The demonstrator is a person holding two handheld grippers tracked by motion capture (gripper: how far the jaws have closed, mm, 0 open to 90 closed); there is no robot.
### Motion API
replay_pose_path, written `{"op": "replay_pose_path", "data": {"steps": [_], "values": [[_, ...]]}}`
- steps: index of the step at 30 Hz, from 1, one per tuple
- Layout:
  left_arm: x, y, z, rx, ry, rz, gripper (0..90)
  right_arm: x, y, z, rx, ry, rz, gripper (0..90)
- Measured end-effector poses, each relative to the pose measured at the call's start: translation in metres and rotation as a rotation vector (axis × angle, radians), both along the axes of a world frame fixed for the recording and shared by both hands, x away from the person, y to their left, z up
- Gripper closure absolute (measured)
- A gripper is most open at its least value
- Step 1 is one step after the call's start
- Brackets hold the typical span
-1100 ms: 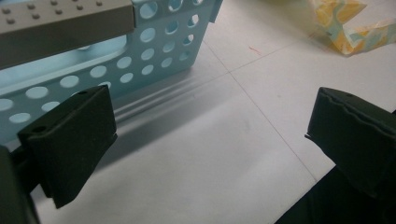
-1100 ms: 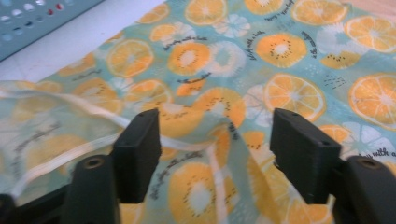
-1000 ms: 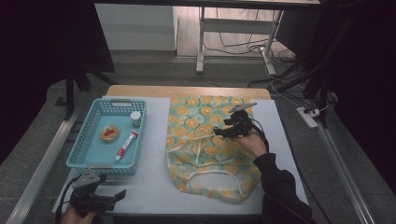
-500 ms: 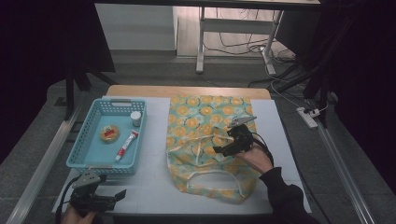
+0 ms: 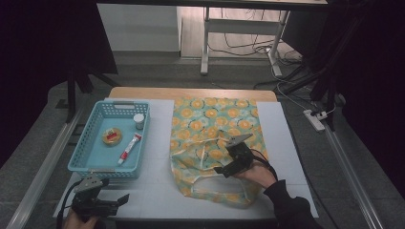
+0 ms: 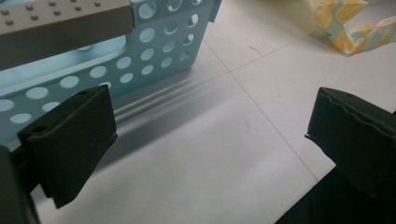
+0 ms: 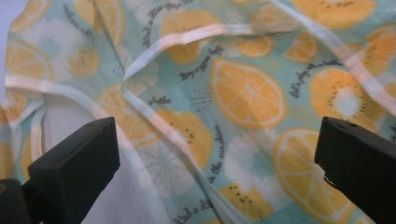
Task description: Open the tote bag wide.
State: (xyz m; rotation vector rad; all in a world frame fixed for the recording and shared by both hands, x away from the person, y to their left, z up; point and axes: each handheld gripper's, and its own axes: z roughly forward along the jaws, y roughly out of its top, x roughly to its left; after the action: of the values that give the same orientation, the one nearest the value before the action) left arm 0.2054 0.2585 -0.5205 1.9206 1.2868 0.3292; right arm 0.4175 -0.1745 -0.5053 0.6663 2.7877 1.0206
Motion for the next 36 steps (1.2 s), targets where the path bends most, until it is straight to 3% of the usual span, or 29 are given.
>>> {"op": "replay_pose_path", "data": {"steps": [8, 10, 11, 12, 16, 26, 31, 36], "values": [[0.0, 0.0, 0.0, 0.001, 0.001, 0.0, 1.5, -0.004, 0.012, -0.014, -0.066, -0.004, 0.051, 10.9], [0.0, 0.0, 0.0, 0.001, 0.001, 0.0, 1.5, -0.004, 0.013, -0.017, -0.095, -0.029, 0.061, 13.4], [0.0, 0.0, 0.0, 0.002, 0.001, 0.0, 1.5, -0.003, 0.013, -0.016, -0.104, -0.04, 0.062, 21.0], [0.0, 0.0, 0.0, 0.002, 0.001, 0.0, 1.5, -0.003, 0.013, -0.016, -0.104, -0.04, 0.062, 21.0], [0.0, 0.0, 0.0, 0.003, 0.001, -0.001, 1.5, 0.002, 0.006, -0.013, -0.093, -0.047, 0.054, 38.7], [0.0, -0.001, 0.0, 0.005, 0.001, -0.001, 1.6, 0.0, 0.004, -0.009, -0.105, -0.04, 0.097, 87.1], [0.0, 0.0, 0.0, 0.004, 0.002, -0.001, 1.7, 0.002, 0.003, -0.008, -0.105, -0.019, 0.093, 90.0], [0.0, 0.0, 0.0, 0.002, 0.003, 0.0, 1.7, 0.004, 0.0, -0.001, -0.066, -0.014, 0.089, 90.0]]}}
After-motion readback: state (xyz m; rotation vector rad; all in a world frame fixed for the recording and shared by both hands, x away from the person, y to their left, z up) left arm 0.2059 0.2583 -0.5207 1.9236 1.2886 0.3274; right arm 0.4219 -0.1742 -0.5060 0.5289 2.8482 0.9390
